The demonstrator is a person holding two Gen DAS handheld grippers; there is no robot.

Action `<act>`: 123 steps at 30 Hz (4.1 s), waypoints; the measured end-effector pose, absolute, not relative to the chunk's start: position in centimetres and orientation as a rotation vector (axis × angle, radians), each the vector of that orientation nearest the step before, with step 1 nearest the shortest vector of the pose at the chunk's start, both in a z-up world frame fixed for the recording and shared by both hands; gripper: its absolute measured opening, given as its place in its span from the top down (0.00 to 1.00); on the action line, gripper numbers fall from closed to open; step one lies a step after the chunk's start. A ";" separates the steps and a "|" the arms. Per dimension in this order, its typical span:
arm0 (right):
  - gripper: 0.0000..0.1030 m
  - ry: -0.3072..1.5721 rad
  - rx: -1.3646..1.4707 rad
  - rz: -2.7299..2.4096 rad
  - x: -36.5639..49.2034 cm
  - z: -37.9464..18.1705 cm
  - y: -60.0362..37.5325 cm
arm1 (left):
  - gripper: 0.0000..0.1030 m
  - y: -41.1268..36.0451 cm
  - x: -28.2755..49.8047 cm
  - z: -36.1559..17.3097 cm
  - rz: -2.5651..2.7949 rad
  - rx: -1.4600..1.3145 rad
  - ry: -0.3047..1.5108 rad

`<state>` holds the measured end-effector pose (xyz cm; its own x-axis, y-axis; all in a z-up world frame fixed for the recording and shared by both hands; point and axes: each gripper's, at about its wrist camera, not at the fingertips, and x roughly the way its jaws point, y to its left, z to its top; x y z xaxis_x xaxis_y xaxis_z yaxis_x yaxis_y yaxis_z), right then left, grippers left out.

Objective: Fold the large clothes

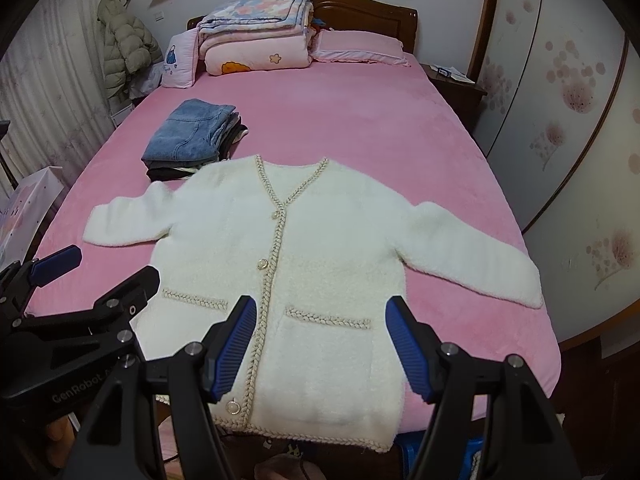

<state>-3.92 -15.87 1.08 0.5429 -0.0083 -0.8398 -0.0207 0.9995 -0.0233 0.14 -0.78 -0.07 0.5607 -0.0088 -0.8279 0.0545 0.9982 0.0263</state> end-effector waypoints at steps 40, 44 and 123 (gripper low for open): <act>0.35 0.996 0.029 -0.126 -4.9 2.9 -11.7 | 0.09 3.2 0.6 1.9 -0.167 0.075 0.981; 0.35 0.993 0.029 -0.138 -5.3 3.2 -11.6 | 0.09 3.4 0.5 2.0 -0.180 0.079 0.980; 0.35 1.168 0.920 -0.438 1.1 -24.8 -66.1 | 0.09 -46.0 21.1 -17.3 -0.277 0.288 1.019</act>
<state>1.15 -66.15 -24.83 0.3662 0.1551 -0.9175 0.7202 0.5771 0.3850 21.13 -46.01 -17.34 0.4960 -0.0925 -0.8634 0.3580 0.9276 0.1063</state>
